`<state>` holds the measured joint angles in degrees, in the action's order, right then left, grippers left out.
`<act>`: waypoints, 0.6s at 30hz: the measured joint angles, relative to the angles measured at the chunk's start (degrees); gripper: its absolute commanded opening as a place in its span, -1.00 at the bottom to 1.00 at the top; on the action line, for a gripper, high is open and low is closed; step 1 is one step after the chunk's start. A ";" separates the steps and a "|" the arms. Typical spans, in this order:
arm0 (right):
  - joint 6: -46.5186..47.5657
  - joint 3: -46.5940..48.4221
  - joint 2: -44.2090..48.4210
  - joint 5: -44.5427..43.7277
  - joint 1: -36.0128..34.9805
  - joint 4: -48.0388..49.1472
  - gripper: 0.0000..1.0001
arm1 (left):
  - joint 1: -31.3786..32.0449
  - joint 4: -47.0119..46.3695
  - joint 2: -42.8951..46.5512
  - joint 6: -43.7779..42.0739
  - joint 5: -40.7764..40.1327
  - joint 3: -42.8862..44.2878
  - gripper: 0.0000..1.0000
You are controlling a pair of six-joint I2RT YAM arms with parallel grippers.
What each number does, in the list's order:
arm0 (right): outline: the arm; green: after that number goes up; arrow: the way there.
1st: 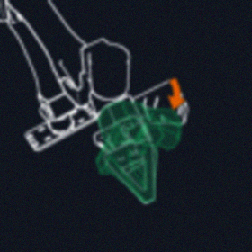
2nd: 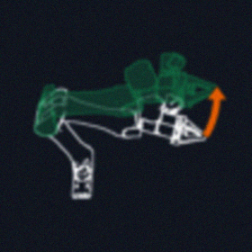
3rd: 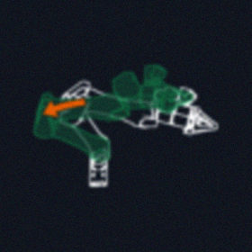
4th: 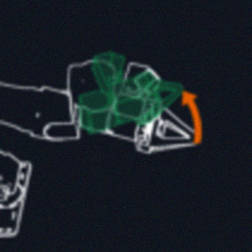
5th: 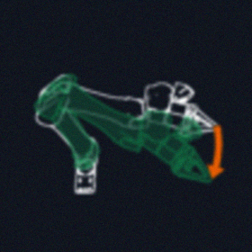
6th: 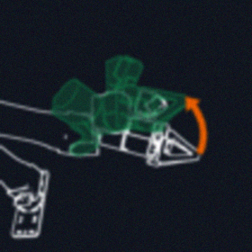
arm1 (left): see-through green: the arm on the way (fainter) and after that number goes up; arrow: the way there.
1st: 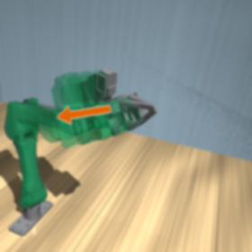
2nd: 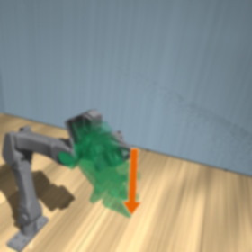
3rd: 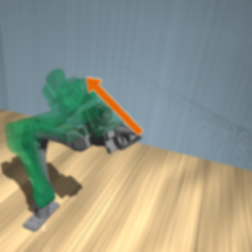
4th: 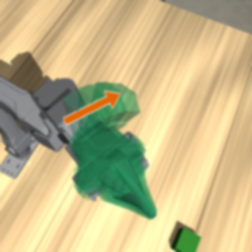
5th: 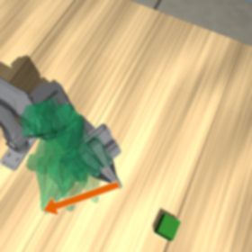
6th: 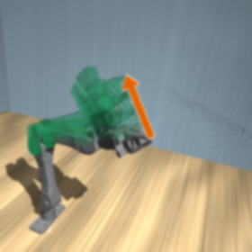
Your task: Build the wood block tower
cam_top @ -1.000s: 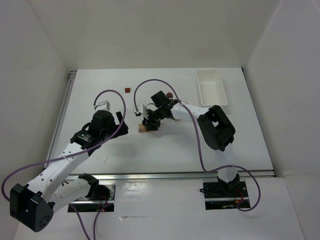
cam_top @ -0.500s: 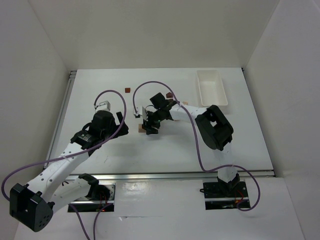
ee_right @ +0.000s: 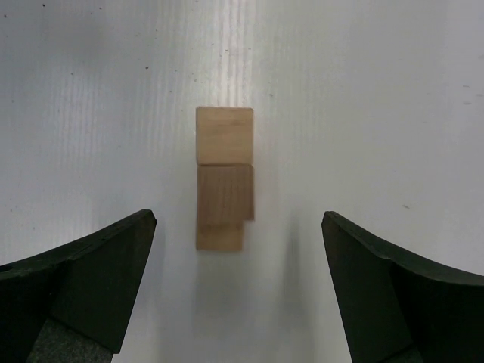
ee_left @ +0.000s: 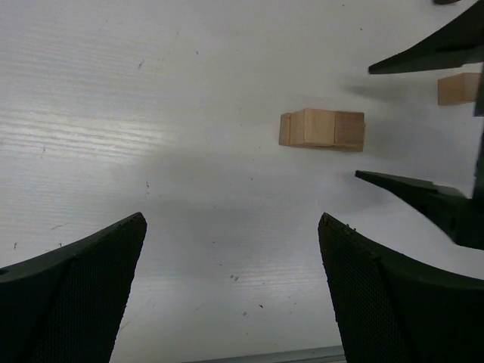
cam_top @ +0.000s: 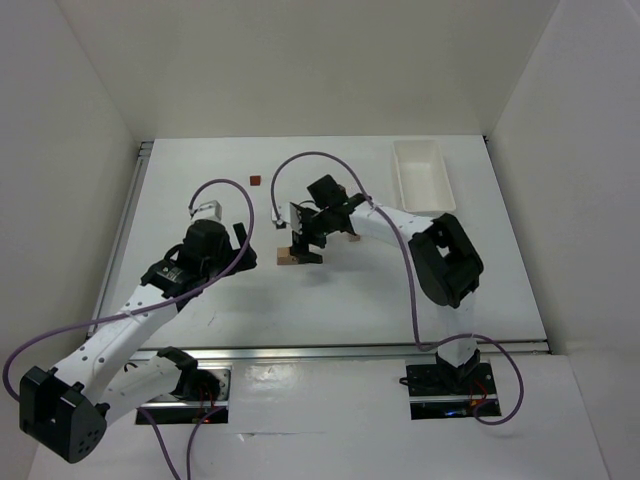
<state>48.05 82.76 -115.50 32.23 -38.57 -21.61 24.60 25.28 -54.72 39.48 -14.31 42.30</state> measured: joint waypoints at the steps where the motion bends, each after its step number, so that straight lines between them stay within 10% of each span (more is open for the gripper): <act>1: 0.85 -0.31 1.46 0.17 0.66 -0.31 0.99 | 0.00 -0.02 -0.11 -0.26 0.00 0.24 1.00; 18: 18.99 0.76 7.80 -4.37 13.75 -15.04 0.99 | 0.00 0.96 -4.35 -0.52 -3.87 3.91 1.00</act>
<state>67.05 83.53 -107.70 27.86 -24.82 -36.64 24.60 26.24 -59.07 38.96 -18.17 46.22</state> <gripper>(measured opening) 0.993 1.001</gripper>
